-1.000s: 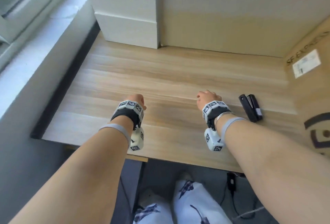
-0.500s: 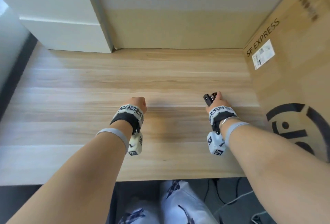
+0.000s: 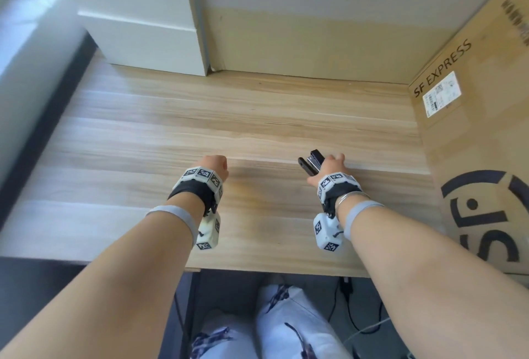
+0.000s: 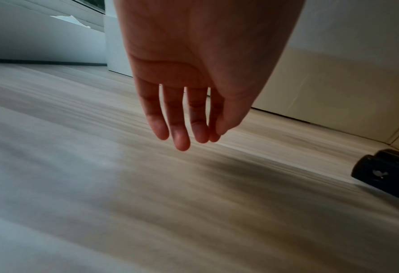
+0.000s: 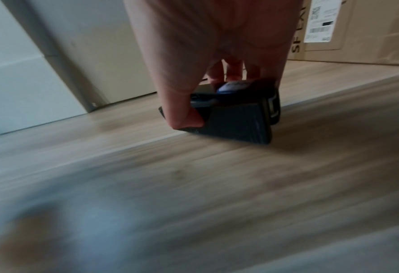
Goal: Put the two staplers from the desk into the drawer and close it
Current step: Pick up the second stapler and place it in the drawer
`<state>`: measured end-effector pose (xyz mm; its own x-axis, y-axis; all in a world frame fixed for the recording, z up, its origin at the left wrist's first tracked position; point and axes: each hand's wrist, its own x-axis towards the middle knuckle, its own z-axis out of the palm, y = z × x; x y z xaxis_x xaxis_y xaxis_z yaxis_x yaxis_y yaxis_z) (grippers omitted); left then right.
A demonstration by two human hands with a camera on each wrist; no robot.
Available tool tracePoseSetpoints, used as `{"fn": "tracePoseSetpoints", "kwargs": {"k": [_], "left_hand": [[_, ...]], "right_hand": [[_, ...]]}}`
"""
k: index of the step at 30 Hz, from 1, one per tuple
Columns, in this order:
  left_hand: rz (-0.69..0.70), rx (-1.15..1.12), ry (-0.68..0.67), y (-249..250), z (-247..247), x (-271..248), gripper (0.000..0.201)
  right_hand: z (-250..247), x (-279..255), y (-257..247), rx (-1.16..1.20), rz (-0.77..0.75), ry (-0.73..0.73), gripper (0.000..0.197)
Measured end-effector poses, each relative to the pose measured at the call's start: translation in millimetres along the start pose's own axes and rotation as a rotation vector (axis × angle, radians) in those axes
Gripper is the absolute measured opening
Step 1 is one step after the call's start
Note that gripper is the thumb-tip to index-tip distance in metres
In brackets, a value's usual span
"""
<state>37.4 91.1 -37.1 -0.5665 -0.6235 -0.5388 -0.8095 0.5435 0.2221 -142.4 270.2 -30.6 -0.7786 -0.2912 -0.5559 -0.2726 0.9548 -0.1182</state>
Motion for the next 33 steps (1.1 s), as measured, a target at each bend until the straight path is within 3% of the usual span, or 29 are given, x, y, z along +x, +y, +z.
{"fn": "tracePoseSetpoints", "kwargs": {"k": [3,14,24,29,33], "left_hand": [[-0.031,-0.006,0.013,-30.6,0.6,-16.1,0.030],[-0.239,-0.081,0.140,-180.2,18.1,-91.5,0.028],[-0.477,-0.224,0.189,-303.0,66.1,-180.0,0.029],[-0.547,-0.263,0.111,-337.1,105.0,-204.3,0.027],[-0.573,-0.283,0.031,-355.5,143.4,-207.6,0.027]], "right_hand": [[16.2,-25.2,-33.2,0.026,-0.124,0.026,0.065],[98.1,-133.5,-158.8,-0.124,-0.508,-0.209,0.063],[195.3,-235.4,-225.5,-0.214,-0.845,-0.411,0.065],[258.4,-261.3,-231.7,-0.281,-0.853,-0.532,0.074],[311.7,-264.9,-224.6,-0.268,-0.678,-0.563,0.059]]}}
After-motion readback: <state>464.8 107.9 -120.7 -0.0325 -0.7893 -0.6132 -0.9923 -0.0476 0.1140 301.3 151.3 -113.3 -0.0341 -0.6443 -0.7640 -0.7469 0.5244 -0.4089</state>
